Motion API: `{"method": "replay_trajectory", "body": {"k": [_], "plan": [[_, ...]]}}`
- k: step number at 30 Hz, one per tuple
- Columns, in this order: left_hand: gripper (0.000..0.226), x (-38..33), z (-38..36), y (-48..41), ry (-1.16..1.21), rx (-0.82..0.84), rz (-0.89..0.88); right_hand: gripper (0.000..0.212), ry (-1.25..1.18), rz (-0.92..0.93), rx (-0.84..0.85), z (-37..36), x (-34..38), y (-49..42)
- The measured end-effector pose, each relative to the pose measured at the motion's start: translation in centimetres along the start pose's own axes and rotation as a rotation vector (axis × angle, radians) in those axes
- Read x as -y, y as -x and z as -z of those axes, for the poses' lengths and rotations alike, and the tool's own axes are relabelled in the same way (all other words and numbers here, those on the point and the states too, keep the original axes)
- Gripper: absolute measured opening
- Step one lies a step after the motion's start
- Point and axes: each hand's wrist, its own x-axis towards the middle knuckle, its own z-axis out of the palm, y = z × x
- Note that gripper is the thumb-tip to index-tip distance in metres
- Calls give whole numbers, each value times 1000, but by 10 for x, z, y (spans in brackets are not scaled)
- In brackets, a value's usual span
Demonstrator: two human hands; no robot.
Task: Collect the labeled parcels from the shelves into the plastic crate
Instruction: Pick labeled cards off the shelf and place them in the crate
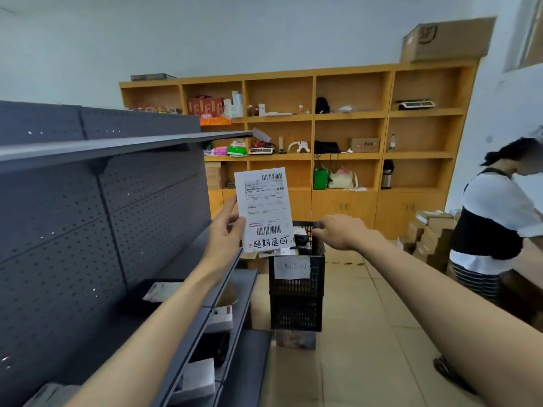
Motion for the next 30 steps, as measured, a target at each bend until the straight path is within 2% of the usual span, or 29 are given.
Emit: {"method": "replay_trajectory", "body": {"k": [16, 23, 30], "plan": [[55, 107, -74, -212, -28, 3, 29, 41, -5, 0, -14, -26, -81, -215], [53, 160, -103, -291, 2, 53, 43, 39, -9, -34, 21, -48, -105, -303], [53, 197, -121, -401, 26, 109, 25, 40, 18, -70, -16, -33, -126, -412]]}}
